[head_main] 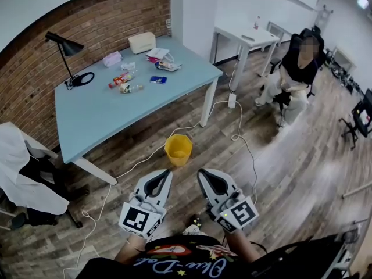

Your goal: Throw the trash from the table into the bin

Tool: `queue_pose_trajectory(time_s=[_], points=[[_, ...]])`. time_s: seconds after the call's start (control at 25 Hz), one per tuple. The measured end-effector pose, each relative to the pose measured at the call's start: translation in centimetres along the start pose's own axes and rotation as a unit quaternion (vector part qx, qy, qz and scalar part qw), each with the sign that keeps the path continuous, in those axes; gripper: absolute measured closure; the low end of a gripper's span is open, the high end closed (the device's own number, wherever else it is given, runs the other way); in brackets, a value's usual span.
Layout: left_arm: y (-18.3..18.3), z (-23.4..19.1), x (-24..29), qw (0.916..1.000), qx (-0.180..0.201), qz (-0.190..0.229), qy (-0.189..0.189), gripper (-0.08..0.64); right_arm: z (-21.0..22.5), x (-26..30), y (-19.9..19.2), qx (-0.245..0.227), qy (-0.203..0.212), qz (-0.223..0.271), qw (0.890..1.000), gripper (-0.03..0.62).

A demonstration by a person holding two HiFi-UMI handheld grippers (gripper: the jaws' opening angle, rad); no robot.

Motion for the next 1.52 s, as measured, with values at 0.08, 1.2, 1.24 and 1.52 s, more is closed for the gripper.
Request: queue_pose_trajectory(time_s=[0.08,1.2,1.24,1.52], points=[[0.0,0.5,1.6,1.0,0.003,-0.005,0.001,0.552,1.9,-0.3,-0.1,0.008,-0.003,-0.001,1.0,0.584],[-0.5,3.7,11.6,0.9997,0.023,0.0,-0.003,0.552,12.0,-3.3,0.3,0.014,-0.006,0.011,1.0,0.584],[-0.7,3.6,11.8,0.9998,0.022,-0.001,-0.004,0.552,12.2,-3.2,0.2,0.012,-0.007,0.01,1.0,0.584],[-0.8,2.3,14.7,0.9997,0.016,0.01,-0.013,0.552,14.2,-2.1,0.7,0.0,-0.013,0.008,1.0,0.584]])
Point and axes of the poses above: the fingertips, and each gripper's own axes: x forward along the fingers, z to its right, y out of its top, the point moved 6 cm from there along -x, backward along the fingers, and after that the axes turned 3 degrees about y, right-handed, at the moved point
